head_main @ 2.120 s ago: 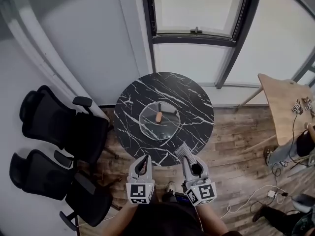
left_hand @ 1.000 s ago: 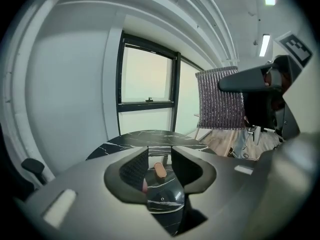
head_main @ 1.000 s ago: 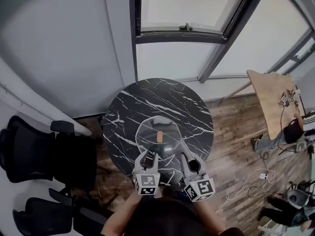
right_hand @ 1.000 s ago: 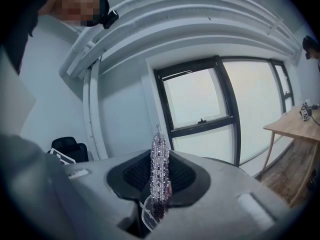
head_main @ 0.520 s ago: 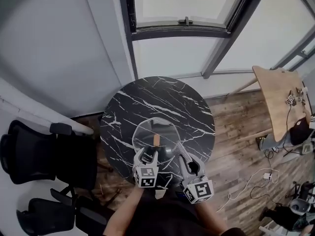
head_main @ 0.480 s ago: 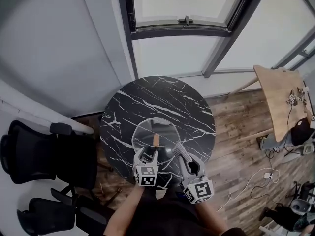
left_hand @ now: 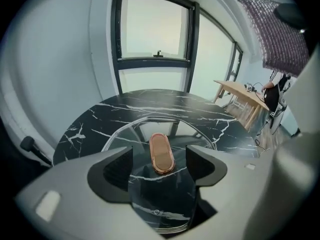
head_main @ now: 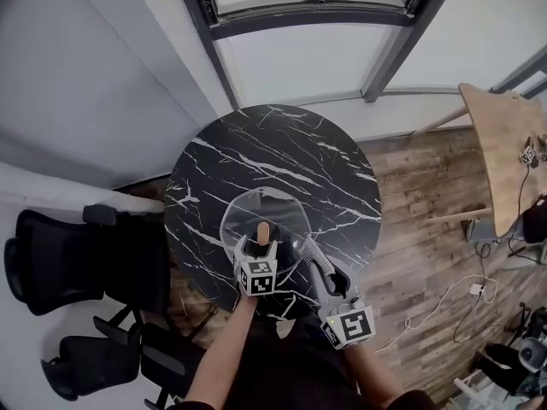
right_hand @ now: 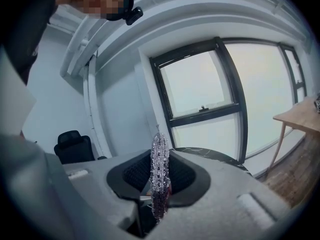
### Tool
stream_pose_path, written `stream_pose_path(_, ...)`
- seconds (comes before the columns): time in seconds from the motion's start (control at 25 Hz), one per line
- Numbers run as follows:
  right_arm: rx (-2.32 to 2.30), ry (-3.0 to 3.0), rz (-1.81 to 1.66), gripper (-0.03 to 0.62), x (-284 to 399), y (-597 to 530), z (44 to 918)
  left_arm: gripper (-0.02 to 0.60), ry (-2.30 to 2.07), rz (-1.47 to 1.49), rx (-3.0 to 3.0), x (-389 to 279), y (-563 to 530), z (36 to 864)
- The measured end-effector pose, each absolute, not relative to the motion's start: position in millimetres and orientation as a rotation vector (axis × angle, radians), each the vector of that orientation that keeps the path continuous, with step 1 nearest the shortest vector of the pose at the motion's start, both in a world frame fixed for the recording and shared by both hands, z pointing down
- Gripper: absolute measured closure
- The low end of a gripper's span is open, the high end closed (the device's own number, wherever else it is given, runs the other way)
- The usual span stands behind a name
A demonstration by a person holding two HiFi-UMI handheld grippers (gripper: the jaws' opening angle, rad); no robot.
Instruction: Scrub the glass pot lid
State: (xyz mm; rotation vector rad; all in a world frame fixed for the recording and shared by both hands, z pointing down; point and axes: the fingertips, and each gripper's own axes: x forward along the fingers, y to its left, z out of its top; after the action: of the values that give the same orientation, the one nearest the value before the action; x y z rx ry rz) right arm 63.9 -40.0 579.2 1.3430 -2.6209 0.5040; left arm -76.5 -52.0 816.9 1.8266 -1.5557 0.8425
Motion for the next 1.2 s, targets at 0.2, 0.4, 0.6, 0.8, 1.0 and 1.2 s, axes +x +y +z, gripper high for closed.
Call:
stream_pose_path(0.2,1.350,-2.614,0.531,0.513,80,-48,587,0.267,-1.539,0.896,1.781,-75,-57,840)
stream_pose_path(0.4,1.366,-2.601,0.538,0.513,95,-56,594,0.288,-1.505,0.900,1.756,-71,-64,851)
stream_pose_path(0.6,1.381,-2.590,0.554,0.513,104,-62,597,0.376,-1.478,0.918,1.738,-71,-69,859)
stream_pose_path(0.8,1.380,-2.589,0.564,0.513,106,-64,599,0.379,-1.481,0.923,1.736,-71,-70,862)
stream_pose_path(1.0,1.382,-2.590,0.563,0.513,106,-66,600,0.371,-1.541,0.924,1.772,-69,-73,860)
stream_pose_path(1.2,1.392,-2.581,0.571,0.513,106,-68,603,0.392,-1.500,0.900,1.700,-71,-75,863)
